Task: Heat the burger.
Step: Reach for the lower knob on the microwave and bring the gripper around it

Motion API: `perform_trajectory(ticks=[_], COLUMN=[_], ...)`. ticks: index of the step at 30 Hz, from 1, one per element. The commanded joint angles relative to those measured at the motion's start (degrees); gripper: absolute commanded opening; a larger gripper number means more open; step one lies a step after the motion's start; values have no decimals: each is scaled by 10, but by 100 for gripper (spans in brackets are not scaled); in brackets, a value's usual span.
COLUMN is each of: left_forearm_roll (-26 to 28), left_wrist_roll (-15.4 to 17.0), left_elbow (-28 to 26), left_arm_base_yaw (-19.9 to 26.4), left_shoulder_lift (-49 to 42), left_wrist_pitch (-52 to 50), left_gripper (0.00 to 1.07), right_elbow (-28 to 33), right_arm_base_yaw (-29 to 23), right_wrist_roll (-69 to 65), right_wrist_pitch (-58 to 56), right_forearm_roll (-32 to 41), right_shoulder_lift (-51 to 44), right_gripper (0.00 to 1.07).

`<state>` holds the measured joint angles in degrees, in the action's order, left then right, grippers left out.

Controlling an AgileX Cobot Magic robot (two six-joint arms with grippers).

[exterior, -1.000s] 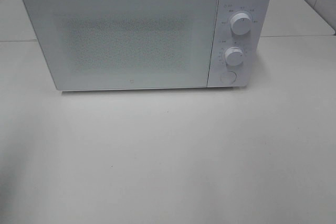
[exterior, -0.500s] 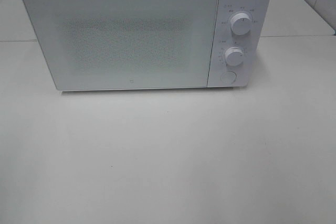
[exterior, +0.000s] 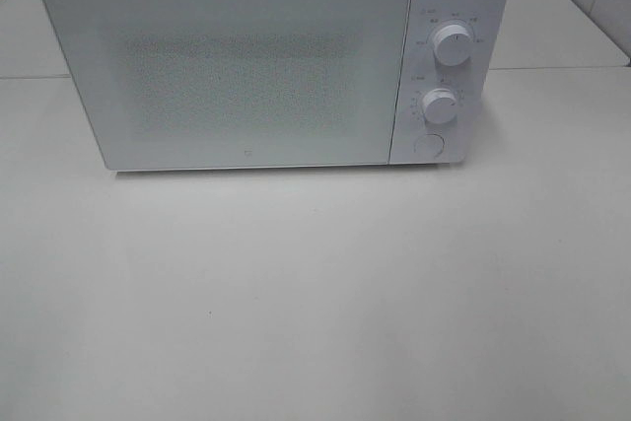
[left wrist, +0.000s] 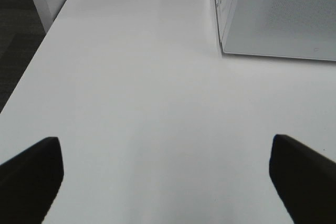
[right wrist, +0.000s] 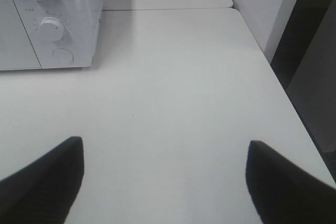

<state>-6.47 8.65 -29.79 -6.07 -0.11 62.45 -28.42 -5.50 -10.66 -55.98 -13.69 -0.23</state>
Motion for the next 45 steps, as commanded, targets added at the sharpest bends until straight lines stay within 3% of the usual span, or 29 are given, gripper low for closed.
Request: perform_trajectory(ticks=[1,5,7,11,16,26,33,45], left_forearm_roll=[9,60,65,79,93,119,127,124], left_wrist_roll=[-11,-30,-36,-80,-97,-83,-83,-87], left_elbow=[2,2,2,2,2,2,2,2], left_arm_base_yaw=[2,2,2,2,2,2,67,69], left_shoulder_lift=[-7,-13,-13,-13,-13,-13,-13,-8], left_wrist_pitch=[-11,-13,-13,-13,-13,-14,-15,-15], left_gripper=[101,101,101,101,100,100,100,100], right_elbow=[2,2,2,2,2,2,2,2], right_arm_base_yaw=[3,3,3,3,3,3,3,3], right_wrist_roll=[-6,-6,-6,-6,-6,-6,-6,-6], right_wrist_pitch=[4,4,4,4,4,4,4,4], right_forearm_roll=[0,0,0,0,0,0,0,0], right_shoulder_lift=[-20,-17,-17,-17,-17,-17,-17,-17], right_gripper=[76,76,76,76,76,76,76,76])
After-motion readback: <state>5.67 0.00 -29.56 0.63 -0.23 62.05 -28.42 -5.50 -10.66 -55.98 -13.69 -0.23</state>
